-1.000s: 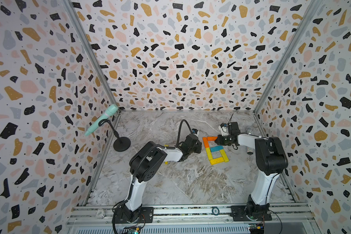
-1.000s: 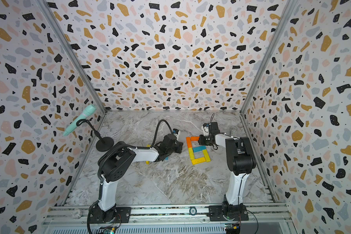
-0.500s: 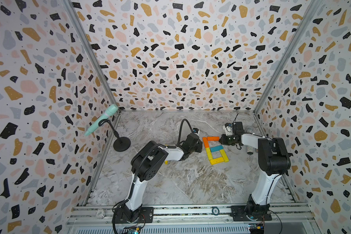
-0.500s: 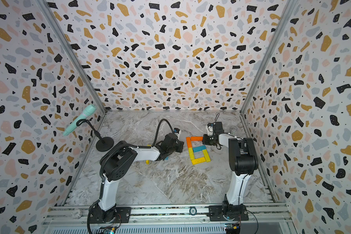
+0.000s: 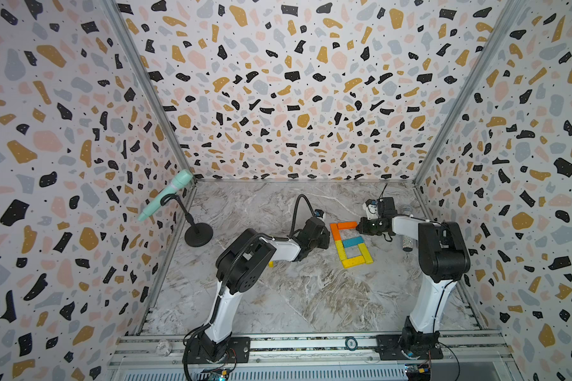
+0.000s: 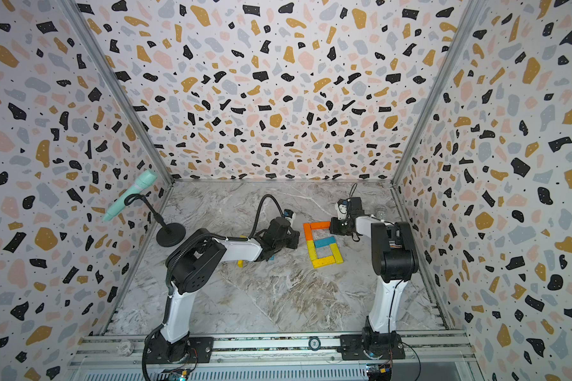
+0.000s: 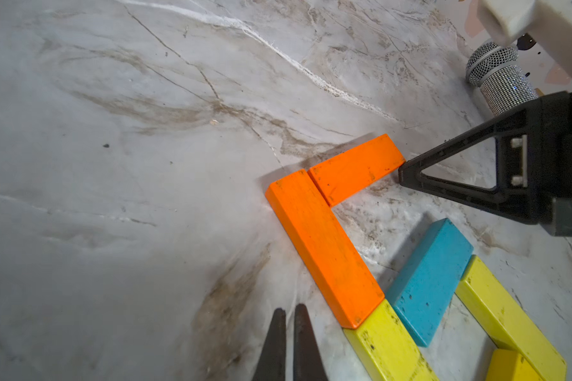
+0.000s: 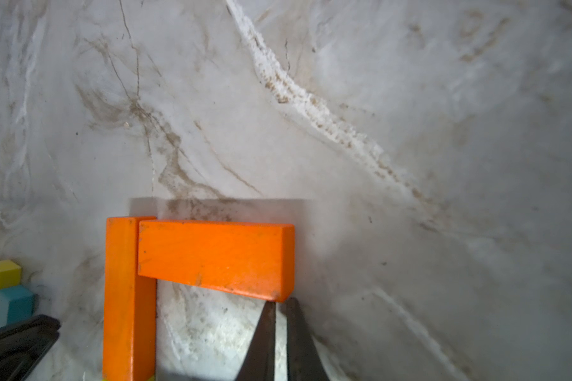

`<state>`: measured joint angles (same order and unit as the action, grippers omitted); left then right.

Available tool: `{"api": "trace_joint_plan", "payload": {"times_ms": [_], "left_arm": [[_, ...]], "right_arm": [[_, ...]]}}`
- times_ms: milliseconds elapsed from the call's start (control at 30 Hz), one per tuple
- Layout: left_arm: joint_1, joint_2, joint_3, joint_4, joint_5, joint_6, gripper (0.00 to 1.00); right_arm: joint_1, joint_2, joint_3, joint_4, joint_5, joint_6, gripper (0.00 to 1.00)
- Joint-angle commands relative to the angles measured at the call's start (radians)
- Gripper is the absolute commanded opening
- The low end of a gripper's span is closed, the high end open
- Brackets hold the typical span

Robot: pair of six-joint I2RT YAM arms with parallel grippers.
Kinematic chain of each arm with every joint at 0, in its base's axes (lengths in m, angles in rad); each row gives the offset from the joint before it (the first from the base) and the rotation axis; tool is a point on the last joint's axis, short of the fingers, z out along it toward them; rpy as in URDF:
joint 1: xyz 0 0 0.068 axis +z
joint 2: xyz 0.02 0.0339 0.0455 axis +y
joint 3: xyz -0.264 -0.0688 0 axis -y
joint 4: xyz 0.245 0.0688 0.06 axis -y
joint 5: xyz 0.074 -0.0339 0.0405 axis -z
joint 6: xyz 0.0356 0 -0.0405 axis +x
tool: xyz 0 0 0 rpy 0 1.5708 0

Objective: Assemble the number 6 with building blocks
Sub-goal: Adjust the building block at the center of the board.

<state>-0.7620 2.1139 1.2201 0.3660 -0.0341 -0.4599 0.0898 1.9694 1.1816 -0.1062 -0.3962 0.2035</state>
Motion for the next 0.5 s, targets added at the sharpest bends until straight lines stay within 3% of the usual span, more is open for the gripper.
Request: {"api": "trace_joint_plan", "payload": {"times_ms": [0,267,467], "left_arm": [[0.006,0.025,0.031,0.018,0.016,0.009,0.00],[0.010,0.054,0.056,0.011,0.020,0.006,0.00],[0.014,0.068,0.076,0.007,0.033,0.003,0.00]], "right_arm": [[0.002,0.014,0.041,-0.032,-0.006,-0.011,0.11],[-0.007,-0.063,-0.004,-0.009,-0.027,0.004,0.14],[-0.071,-0.090,-0.021,0.041,-0.124,0.033,0.19]]}}
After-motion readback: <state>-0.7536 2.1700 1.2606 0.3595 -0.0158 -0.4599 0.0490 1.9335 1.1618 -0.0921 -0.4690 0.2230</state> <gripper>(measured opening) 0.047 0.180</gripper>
